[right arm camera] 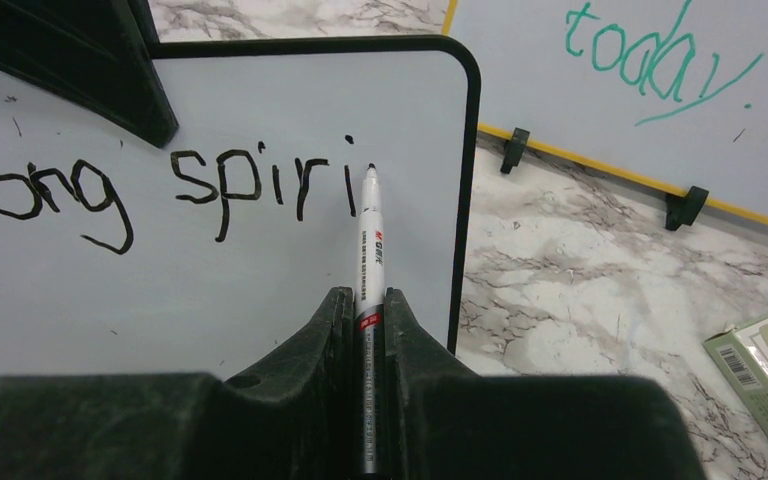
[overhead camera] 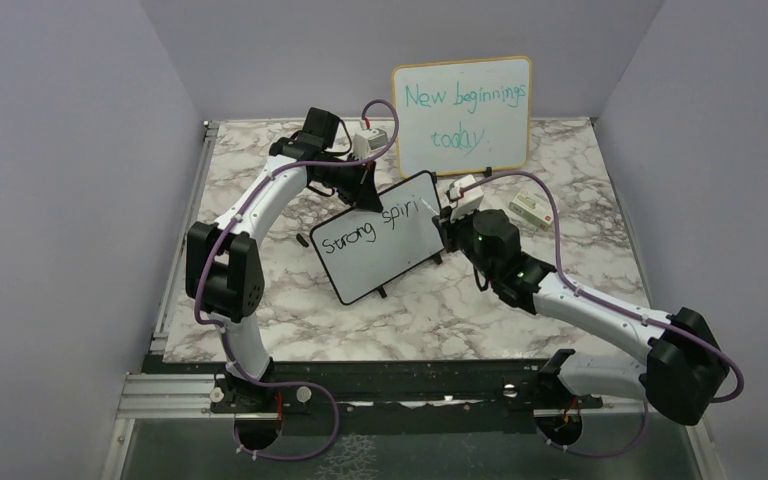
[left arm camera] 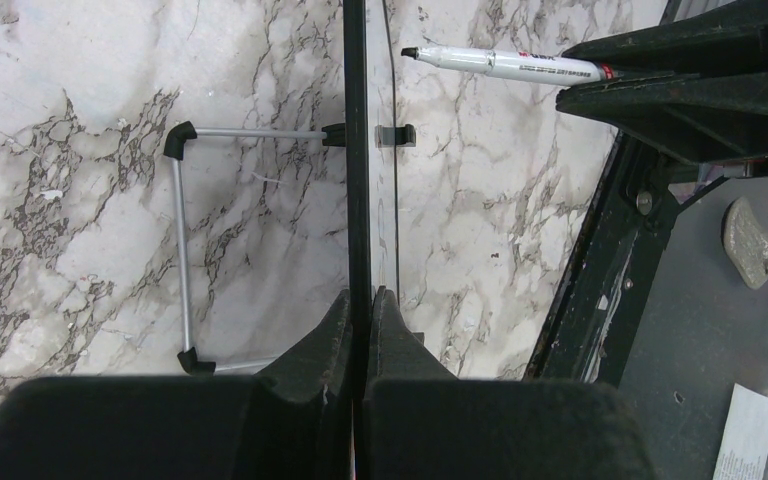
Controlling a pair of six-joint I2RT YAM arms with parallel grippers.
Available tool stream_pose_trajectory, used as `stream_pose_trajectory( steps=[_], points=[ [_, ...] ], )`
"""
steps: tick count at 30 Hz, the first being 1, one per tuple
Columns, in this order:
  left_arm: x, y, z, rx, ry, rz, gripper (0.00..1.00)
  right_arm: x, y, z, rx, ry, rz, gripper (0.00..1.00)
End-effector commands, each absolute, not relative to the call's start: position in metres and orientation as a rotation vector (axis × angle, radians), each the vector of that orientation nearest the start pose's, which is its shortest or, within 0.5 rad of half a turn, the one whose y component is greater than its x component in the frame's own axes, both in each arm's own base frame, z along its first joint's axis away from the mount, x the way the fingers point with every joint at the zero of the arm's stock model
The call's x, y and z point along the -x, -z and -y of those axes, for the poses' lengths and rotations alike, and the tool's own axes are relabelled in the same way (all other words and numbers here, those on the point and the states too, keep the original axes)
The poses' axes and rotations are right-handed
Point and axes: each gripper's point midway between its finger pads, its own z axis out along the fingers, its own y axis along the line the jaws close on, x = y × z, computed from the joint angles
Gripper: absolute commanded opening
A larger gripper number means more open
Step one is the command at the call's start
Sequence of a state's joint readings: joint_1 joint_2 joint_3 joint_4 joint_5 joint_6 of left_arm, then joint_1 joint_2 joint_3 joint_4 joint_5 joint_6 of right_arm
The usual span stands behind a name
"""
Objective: Write a sentence on the whiteboard
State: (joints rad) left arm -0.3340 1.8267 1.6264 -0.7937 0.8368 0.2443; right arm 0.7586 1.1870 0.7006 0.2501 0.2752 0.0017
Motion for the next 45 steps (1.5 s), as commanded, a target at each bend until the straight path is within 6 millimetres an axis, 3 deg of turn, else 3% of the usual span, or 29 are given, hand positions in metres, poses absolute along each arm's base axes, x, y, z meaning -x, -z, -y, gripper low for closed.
stream_pose_trajectory(
  steps=[1,24,39,45],
  points=[
    [-0.347,-0.174,0.245,-1.026,1.016,-2.244,0.00,-0.328,-0.223,-0.239,0.448,-0.284,-1.673,0.01],
    [-0.346,-0.176,0.245,-1.030,1.023,-2.234,0.00,-0.333,-0.215,-0.245,0.471,-0.276,-1.694,0.00],
    [-0.345,-0.177,0.246,-1.038,1.032,-2.223,0.00,-0.341,-0.214,-0.226,0.363,-0.179,-1.717,0.01],
    [-0.346,-0.176,0.245,-1.031,1.022,-2.234,0.00,-0.338,-0.219,-0.227,0.369,-0.203,-1.702,0.00]
  ],
)
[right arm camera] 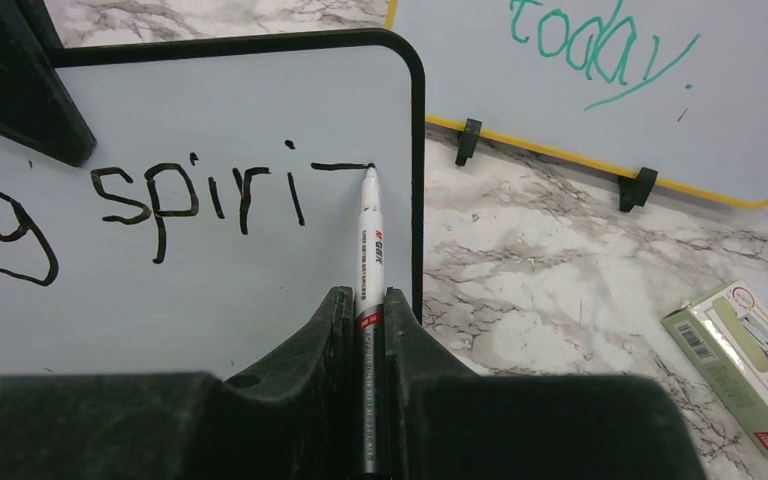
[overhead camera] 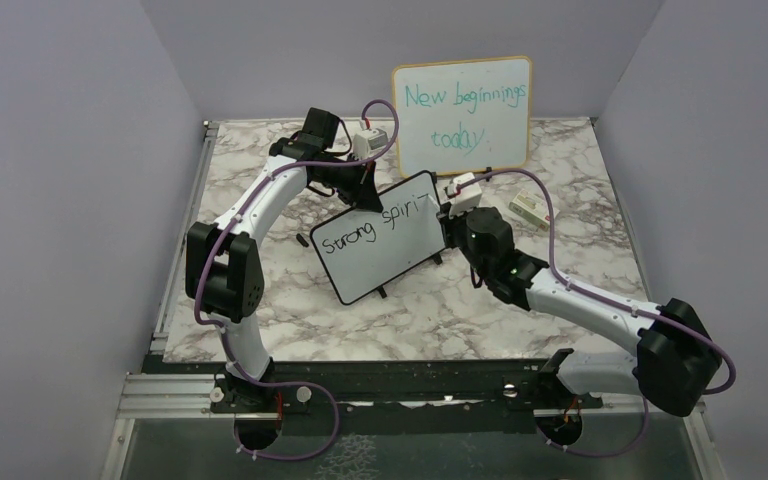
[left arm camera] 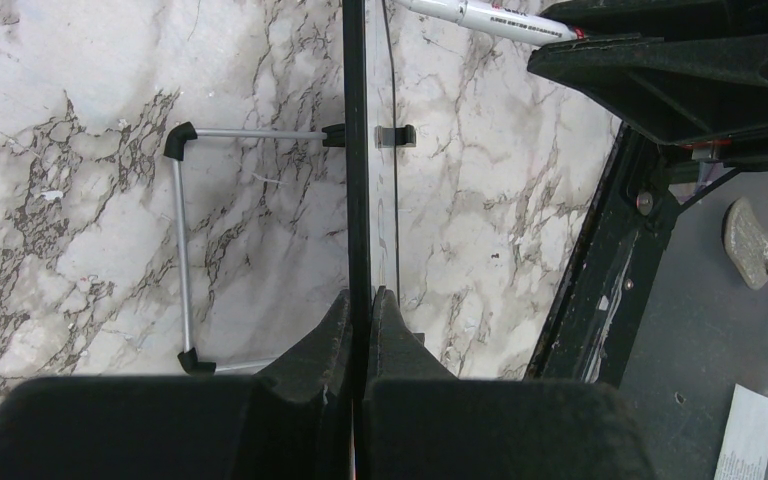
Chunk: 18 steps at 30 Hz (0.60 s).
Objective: Write a sentence on the whiteboard
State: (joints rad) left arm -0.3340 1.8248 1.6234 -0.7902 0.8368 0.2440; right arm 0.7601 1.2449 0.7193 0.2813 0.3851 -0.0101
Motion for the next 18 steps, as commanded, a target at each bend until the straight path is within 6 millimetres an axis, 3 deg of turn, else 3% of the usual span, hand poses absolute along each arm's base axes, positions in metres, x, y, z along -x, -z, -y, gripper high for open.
stream_pose_trajectory(
  steps=[1,8,18],
  points=[
    [-0.346,-0.175,0.245,-1.031,1.021,-2.234,0.00,-0.336,-0.220,-0.229,0.377,-0.219,-1.694,0.01],
    [-0.347,-0.175,0.244,-1.023,1.011,-2.241,0.00,-0.327,-0.233,-0.237,0.431,-0.287,-1.637,0.00],
    [-0.346,-0.176,0.244,-1.024,1.012,-2.237,0.00,-0.334,-0.228,-0.241,0.432,-0.273,-1.660,0.00]
  ],
)
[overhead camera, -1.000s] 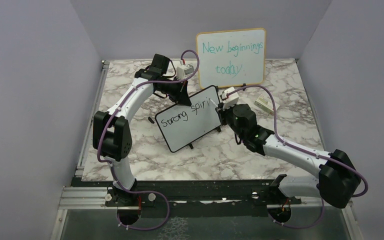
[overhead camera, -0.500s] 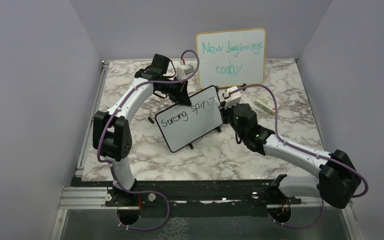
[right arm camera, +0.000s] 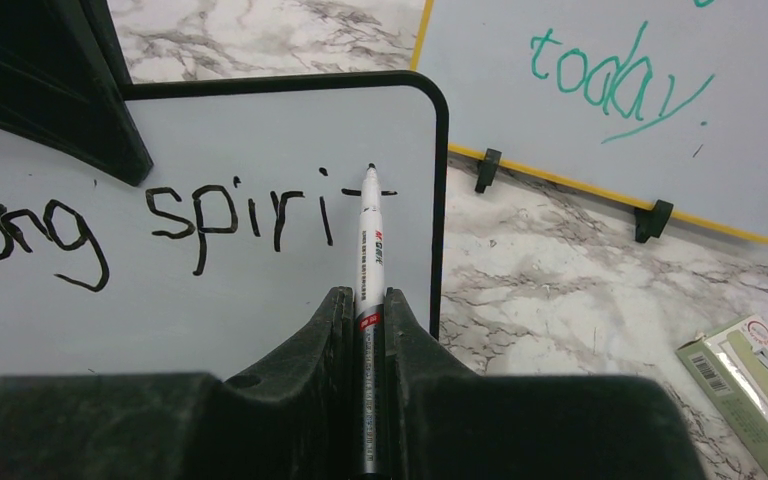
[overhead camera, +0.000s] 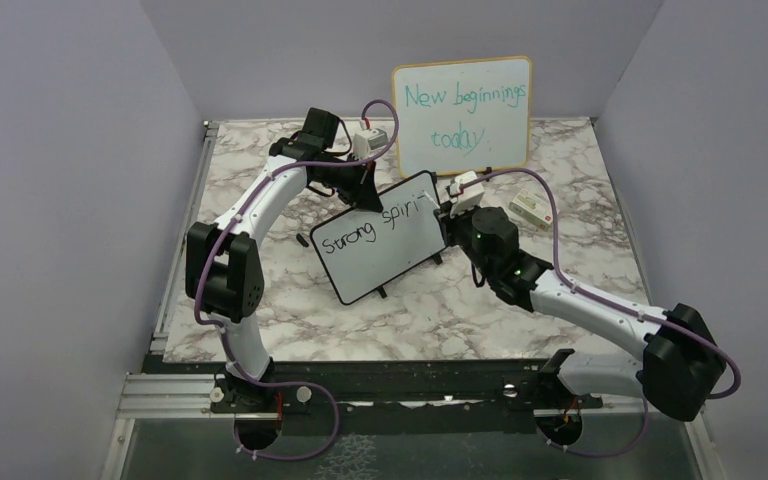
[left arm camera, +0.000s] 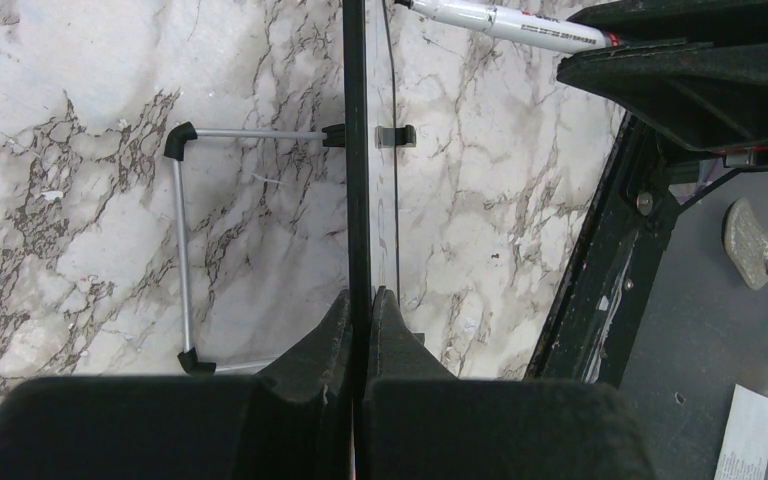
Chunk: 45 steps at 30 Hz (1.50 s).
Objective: Write a sentence on the whiteboard
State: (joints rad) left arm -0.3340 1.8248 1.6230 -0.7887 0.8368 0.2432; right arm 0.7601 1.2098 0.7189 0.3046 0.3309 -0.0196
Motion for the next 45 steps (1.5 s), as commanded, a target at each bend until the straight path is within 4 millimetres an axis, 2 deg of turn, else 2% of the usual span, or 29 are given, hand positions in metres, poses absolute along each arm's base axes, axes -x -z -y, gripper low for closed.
stream_pose_trajectory(
  steps=[1,14,34,45],
  points=[
    [-0.347,-0.176,0.245,-1.023,1.013,-2.237,0.00,-0.335,-0.227,-0.242,0.433,-0.272,-1.661,0.01],
    [-0.346,-0.178,0.245,-1.025,1.018,-2.230,0.00,-0.340,-0.225,-0.244,0.425,-0.262,-1.671,0.01],
    [-0.347,-0.178,0.246,-1.026,1.025,-2.225,0.00,-0.325,-0.180,-0.233,0.445,-0.233,-1.833,0.00],
    [-0.347,-0.178,0.246,-1.022,1.026,-2.228,0.00,-0.317,-0.172,-0.230,0.462,-0.249,-1.863,0.00]
  ],
)
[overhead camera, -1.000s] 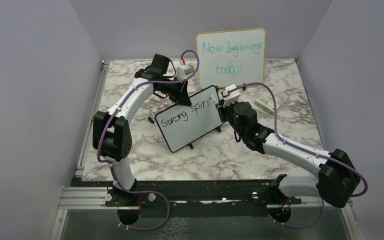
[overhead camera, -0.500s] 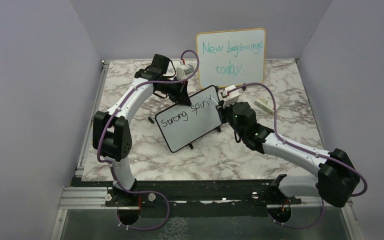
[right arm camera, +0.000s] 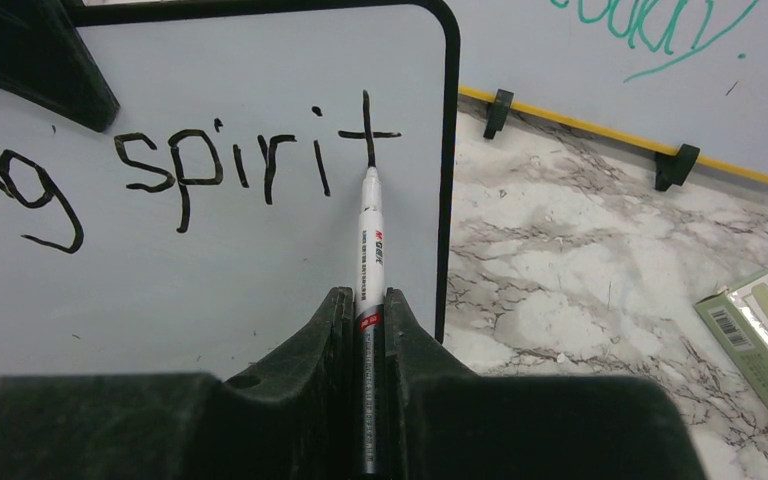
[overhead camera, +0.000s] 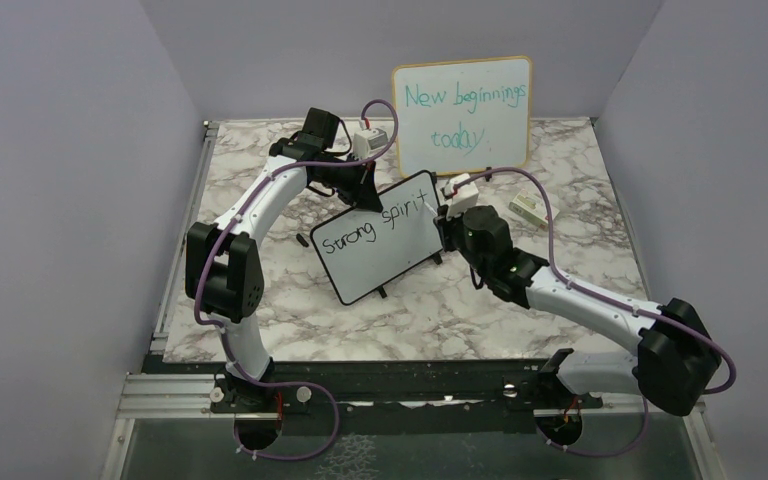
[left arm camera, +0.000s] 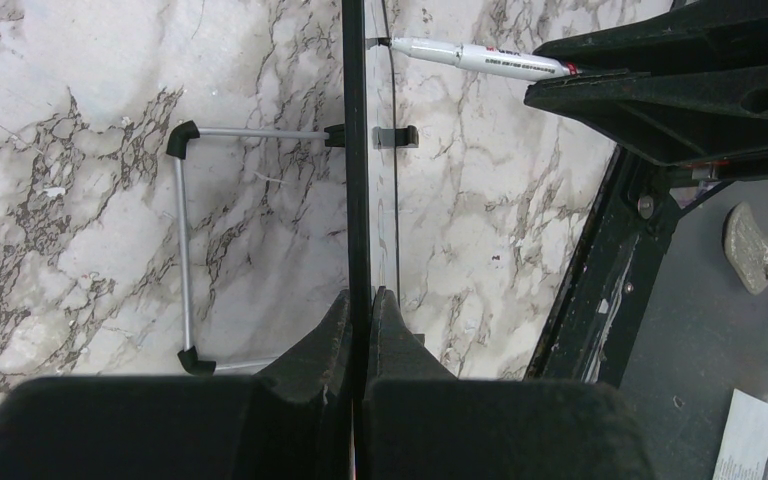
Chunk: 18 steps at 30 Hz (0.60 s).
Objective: Write a sentence on the whiteboard
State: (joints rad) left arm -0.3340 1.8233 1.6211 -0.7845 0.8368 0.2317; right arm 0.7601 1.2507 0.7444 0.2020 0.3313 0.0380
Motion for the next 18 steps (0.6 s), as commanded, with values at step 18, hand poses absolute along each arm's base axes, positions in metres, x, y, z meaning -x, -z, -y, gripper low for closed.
stream_pose_trajectory(
  steps=[18],
  points=[
    [-0.347,-0.179,0.247,-1.025,1.027,-2.221,0.00,-0.330,-0.177,-0.212,0.354,-0.131,-1.847,0.01]
  ],
)
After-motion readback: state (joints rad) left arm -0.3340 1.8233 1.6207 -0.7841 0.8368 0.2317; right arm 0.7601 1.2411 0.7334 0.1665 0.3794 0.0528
